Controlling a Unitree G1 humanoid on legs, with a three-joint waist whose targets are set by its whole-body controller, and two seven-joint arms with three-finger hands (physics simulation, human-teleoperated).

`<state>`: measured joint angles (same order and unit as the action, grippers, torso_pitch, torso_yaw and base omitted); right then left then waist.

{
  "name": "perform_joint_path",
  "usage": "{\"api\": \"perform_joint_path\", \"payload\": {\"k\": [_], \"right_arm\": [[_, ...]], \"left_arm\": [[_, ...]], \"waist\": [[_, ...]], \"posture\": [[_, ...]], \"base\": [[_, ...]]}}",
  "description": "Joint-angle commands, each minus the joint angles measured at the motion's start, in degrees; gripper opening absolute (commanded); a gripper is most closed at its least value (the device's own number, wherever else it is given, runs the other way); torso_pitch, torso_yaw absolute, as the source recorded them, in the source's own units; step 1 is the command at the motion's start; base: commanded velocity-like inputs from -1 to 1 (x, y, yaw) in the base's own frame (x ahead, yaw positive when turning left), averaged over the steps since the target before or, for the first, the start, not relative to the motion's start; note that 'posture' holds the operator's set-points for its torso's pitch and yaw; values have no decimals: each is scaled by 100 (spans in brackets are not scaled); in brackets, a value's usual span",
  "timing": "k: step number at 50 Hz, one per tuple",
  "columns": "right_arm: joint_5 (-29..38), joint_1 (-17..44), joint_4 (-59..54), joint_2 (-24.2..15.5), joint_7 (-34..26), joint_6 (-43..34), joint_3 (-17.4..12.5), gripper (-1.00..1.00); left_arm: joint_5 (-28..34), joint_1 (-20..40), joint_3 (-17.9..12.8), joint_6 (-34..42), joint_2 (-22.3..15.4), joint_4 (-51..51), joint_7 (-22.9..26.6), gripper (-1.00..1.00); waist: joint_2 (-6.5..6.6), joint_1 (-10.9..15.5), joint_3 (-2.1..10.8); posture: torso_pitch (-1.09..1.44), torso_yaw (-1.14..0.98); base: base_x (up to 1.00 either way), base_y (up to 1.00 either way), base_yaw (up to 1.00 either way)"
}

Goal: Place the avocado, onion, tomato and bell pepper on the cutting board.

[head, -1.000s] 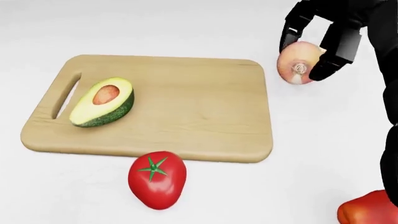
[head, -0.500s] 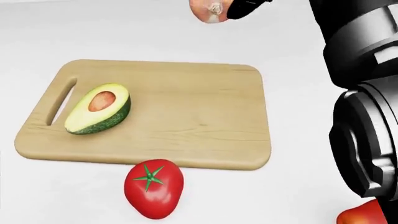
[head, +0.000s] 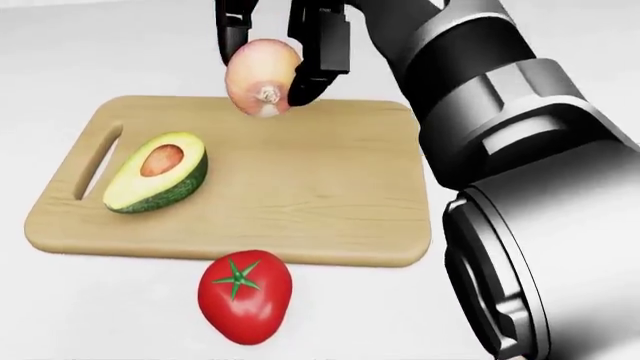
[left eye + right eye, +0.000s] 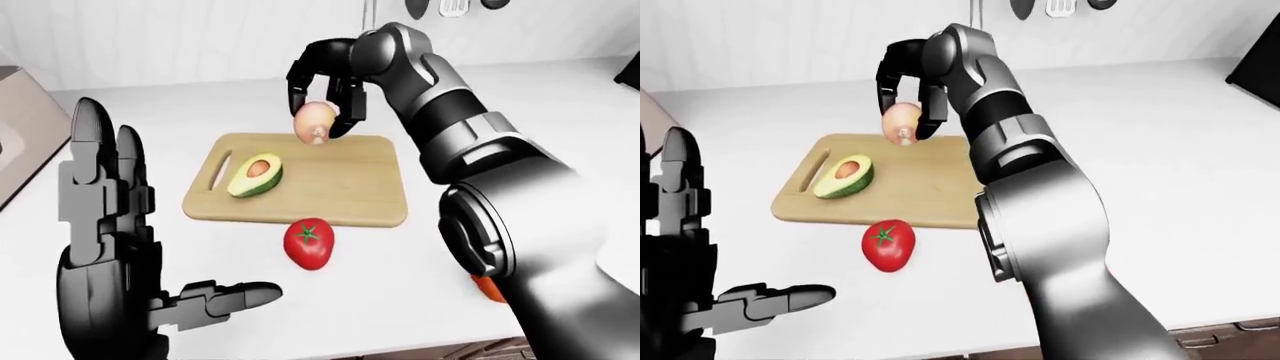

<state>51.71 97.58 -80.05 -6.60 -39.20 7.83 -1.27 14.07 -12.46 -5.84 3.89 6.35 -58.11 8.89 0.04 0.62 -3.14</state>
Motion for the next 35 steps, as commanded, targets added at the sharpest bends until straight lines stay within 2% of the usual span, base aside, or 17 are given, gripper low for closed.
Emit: {"api": "perform_joint_path", "payload": {"k": [1,21,29,30,31,32,33,35], "right_arm": [[-113,301,288,-42,139,75,-67,-100],[-271,182,274,289,89,145,-88,-100],[-141,35,267,333,-1,168,26,-100],[-130,17,267,342,24,164,28,-77],[-103,3,266,349,30,168,44,-75],[-103,5,266,351,29,159,35,-64],[-93,2,264,349,25,154,36,-38],[-69,-19,264,349,33,151,41,28]], "left_arm": [[-28,32,7,-132,-10,-189,-36,100],[-135,68,-97,-99,-91,-189,-84,100],[-136,58,-80,-103,-108,-189,-97,100],[-134,45,-81,-112,-108,-189,-99,100],[-160,60,-105,-97,-110,-189,-100,100],[-155,60,-104,-95,-115,-189,-103,100],[-151,57,-93,-95,-116,-189,-103,100],[-164,61,-106,-87,-123,-189,-107,100]], "waist": [[20,-4,155],[55,-21,181],[65,-28,186],[65,-27,187],[65,-27,189],[66,-28,190],[67,-28,193],[69,-29,194]], "posture": [[0,0],[0,0],[0,0],[0,0],[0,0],[0,0],[0,0],[0,0]], "base": [[0,0,0],[0,0,0],[0,0,0],[0,0,0],[0,0,0],[0,0,0],[0,0,0],[0,0,0]]}}
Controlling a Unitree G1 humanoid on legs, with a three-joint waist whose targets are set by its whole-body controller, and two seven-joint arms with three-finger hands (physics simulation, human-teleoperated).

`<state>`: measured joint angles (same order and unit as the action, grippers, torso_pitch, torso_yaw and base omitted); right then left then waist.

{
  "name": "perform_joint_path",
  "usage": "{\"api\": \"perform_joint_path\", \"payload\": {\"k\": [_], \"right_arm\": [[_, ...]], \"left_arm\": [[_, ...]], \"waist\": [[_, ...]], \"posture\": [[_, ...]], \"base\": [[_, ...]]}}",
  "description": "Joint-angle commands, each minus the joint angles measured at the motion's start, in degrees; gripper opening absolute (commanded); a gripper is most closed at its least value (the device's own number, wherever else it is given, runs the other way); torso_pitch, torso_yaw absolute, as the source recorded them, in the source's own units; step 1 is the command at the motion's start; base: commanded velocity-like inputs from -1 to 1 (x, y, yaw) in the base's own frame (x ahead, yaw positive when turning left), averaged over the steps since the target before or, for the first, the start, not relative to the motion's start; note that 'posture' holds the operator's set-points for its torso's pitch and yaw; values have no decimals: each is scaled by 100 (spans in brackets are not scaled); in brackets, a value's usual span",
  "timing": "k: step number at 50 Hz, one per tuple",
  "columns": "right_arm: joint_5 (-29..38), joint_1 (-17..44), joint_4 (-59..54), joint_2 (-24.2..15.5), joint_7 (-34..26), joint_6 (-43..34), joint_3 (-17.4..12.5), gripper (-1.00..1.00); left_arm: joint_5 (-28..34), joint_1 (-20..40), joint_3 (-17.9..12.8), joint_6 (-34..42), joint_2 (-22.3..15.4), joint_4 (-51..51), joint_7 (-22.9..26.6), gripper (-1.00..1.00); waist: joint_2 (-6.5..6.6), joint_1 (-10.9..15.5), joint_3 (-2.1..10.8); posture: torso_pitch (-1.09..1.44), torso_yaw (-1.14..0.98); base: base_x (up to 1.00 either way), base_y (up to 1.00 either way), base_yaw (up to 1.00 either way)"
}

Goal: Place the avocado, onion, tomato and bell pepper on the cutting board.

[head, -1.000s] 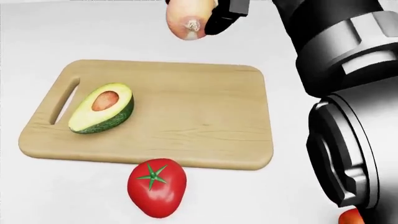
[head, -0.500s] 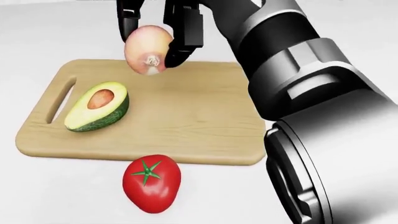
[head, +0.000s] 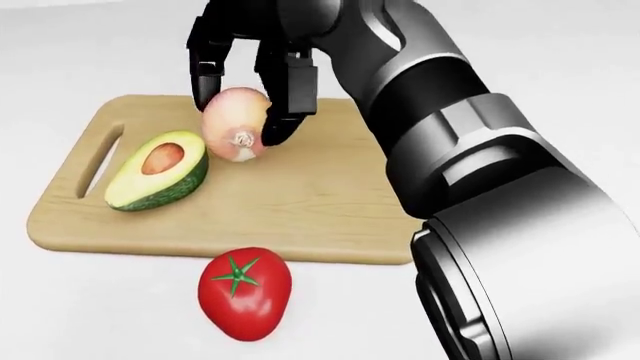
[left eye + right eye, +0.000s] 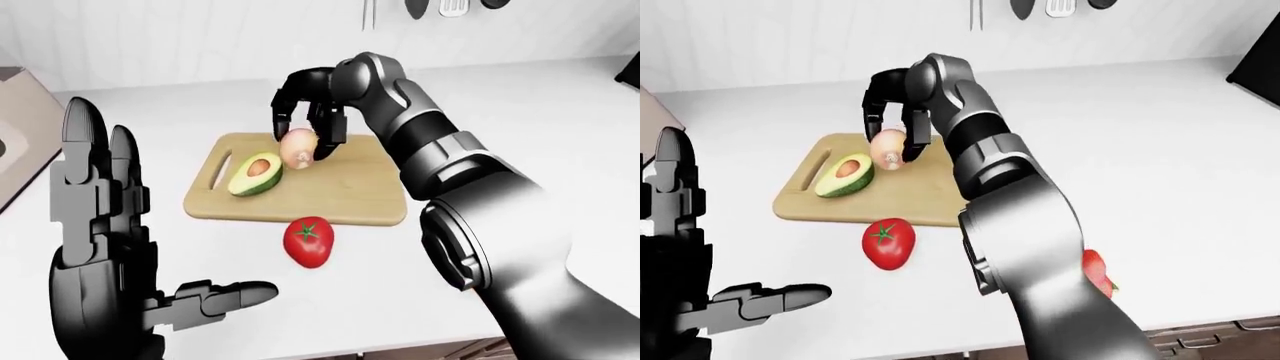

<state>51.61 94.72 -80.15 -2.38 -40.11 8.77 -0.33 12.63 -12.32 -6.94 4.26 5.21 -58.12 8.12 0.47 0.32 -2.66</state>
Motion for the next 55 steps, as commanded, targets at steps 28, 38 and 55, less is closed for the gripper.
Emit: {"api": "perform_joint_path", "payload": {"k": [28,38,55], "right_arm": [[89,1186,380,-1032,-196,-114,-82,100],[256,1482,650,-1445,-842,54,30,100],[288,307,4754,-2310,-3392,-1075,-252,100]], "left_arm": [[53,-19,88,-199,25,-188,-25,100],[105,-92,167,-280,75,-188,0,100],[126,-29,132,-239,104,-188,27,100]], "waist": [[-5,6,101],[-8,-4,69],[-78,23,1]], "posture": [[0,0],[0,0],[0,0]], "base": [[0,0,0],[0,0,0],[0,0,0]]}}
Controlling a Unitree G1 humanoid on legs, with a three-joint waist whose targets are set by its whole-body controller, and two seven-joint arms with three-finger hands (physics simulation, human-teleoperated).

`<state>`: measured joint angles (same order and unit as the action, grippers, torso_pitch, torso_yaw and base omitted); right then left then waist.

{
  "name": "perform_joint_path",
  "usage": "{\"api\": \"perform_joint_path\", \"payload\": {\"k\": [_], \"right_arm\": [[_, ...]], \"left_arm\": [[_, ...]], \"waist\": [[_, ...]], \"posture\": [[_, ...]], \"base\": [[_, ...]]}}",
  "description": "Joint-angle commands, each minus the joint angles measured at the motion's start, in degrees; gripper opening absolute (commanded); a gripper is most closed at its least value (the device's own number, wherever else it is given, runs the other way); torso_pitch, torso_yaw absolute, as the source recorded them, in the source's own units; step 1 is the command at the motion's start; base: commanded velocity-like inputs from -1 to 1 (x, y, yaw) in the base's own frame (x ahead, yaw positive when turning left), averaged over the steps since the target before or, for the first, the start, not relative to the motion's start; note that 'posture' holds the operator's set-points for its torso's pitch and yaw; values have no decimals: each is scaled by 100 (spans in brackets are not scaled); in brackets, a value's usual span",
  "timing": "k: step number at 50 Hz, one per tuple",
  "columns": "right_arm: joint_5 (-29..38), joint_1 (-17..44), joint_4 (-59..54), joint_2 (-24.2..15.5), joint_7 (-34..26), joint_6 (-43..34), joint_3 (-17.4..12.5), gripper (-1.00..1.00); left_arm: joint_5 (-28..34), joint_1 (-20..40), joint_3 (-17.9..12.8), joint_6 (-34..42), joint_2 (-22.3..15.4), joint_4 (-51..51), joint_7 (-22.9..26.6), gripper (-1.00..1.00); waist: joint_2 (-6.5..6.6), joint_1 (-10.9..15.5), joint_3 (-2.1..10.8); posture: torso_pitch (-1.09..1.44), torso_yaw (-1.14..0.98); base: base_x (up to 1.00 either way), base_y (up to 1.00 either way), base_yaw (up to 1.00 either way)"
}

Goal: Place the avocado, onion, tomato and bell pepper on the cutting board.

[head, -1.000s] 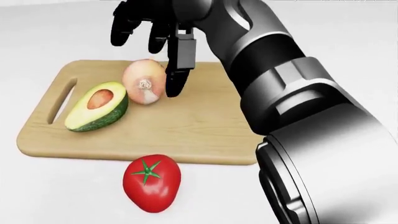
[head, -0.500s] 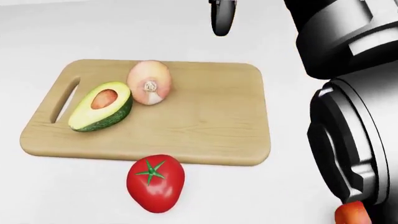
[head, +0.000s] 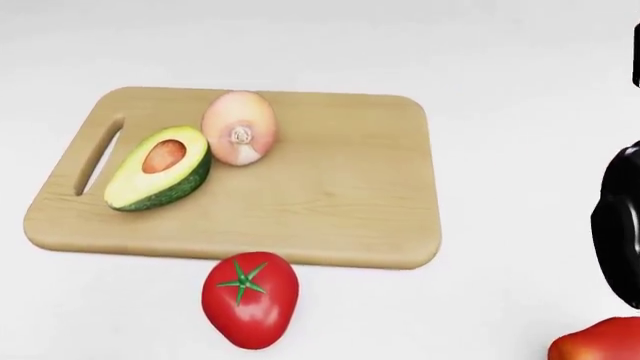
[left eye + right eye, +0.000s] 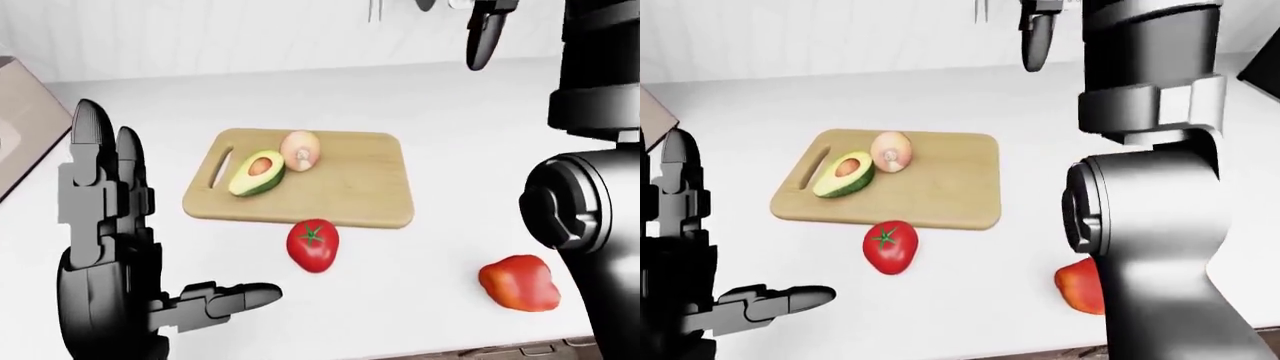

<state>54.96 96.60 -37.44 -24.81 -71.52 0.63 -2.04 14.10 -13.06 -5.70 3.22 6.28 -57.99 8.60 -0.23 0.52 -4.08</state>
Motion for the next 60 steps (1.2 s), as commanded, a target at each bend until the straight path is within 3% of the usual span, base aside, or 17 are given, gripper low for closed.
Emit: {"api": "perform_joint_path", "payload": {"k": [1,6,11,22,25,29,39,42,46,55,60], "right_arm": [[-60,-63,995,-96,-434,-513,-161,100],[11,-1081,3540,-488,-1508,-1758,-473,100],[-11,-1848,5026,-1015,-2079,-2529,-666,100],[-741,-2569,6428,-2370,-2098,-4243,-350,100],[-1031,-3079,7045,-2843,-2098,-4883,-481,100],[-1221,-3575,7535,-3165,-2098,-5348,-739,100],[-1277,-4773,8722,-3354,-2098,-6464,-1308,100],[-1178,-5381,9227,-3263,-2098,-6829,-1699,100],[-1353,-5621,9488,-3454,-2047,-7507,-2315,100],[-2892,-6056,9554,-4055,-1173,-8639,-3842,100],[-3477,-6712,9533,-4046,-804,-8602,-4839,100]], "left_arm": [[-25,54,-7,-131,-6,-201,-21,100],[-28,43,-12,-155,-3,-201,-15,100],[93,-29,132,-218,41,-201,-2,100],[78,-27,88,-233,78,-201,41,100],[83,-22,85,-231,82,-201,42,100],[83,-32,88,-245,91,-201,48,100],[66,-6,67,-211,69,-201,43,100],[72,-15,72,-224,65,-201,36,100],[77,-24,86,-232,63,-201,28,100],[95,-34,102,-246,70,-201,30,100],[90,-31,93,-254,78,-201,43,100]], "waist": [[-9,5,135],[-42,27,119],[-79,45,113],[-75,17,116],[-106,31,115],[-144,41,110],[-175,29,127],[-188,32,130],[-207,37,145],[-254,45,125],[-294,47,97]], "posture": [[0,0],[0,0],[0,0],[0,0],[0,0],[0,0],[0,0],[0,0],[0,0],[0,0],[0,0]], "base": [[0,0,0],[0,0,0],[0,0,0],[0,0,0],[0,0,0],[0,0,0],[0,0,0],[0,0,0],[0,0,0],[0,0,0],[0,0,0]]}}
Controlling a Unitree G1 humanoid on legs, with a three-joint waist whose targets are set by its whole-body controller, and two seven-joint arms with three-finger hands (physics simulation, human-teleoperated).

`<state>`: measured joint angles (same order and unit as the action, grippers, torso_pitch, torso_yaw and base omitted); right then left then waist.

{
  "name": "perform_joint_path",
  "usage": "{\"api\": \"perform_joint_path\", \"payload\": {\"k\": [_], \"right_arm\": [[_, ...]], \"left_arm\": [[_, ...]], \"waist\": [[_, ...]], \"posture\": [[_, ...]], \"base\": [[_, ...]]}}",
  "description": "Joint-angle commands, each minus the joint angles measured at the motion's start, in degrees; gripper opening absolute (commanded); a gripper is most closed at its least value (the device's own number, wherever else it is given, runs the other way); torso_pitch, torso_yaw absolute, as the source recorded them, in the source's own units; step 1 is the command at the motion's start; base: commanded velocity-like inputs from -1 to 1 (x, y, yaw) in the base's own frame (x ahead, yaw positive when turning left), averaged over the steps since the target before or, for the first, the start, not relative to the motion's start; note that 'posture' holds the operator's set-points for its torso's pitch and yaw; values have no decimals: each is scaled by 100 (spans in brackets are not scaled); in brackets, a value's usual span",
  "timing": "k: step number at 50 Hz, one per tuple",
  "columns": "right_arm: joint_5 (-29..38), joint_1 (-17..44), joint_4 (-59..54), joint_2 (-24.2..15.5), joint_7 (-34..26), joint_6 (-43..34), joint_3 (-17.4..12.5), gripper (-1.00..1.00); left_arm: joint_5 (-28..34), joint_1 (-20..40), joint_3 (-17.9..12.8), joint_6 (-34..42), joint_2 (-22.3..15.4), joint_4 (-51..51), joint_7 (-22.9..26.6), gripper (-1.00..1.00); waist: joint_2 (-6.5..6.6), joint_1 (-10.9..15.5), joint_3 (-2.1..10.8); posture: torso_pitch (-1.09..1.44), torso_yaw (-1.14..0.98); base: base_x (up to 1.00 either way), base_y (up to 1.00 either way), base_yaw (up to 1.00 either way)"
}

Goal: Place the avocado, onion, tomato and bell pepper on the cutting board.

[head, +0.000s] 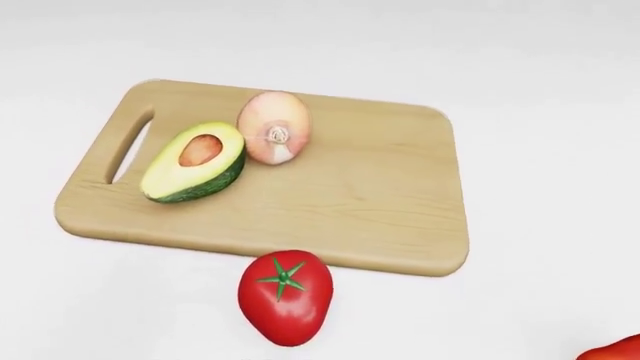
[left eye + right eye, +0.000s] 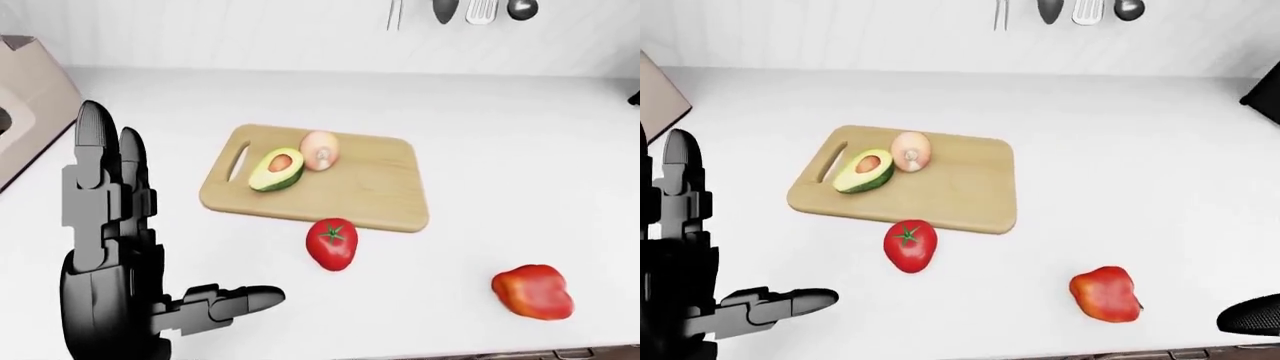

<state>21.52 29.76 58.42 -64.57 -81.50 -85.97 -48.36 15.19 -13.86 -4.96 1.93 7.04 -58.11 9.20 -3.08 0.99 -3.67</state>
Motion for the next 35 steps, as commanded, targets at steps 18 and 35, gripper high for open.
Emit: {"api": "perform_joint_path", "payload": {"k": [18,35], "right_arm": [[-545,-1591,157,2051,944,1389,-1154,100],[-1114,-2374,156,3676,919,3075,-1685,100]], "left_arm": [[-23,22,22,-154,7,-189,-10,100],[-8,36,31,-144,10,-189,-10,100]], "waist": [[8,-24,113],[85,-57,182]], "posture": [[0,0],[0,0]], "base": [[0,0,0],[0,0,0]]}}
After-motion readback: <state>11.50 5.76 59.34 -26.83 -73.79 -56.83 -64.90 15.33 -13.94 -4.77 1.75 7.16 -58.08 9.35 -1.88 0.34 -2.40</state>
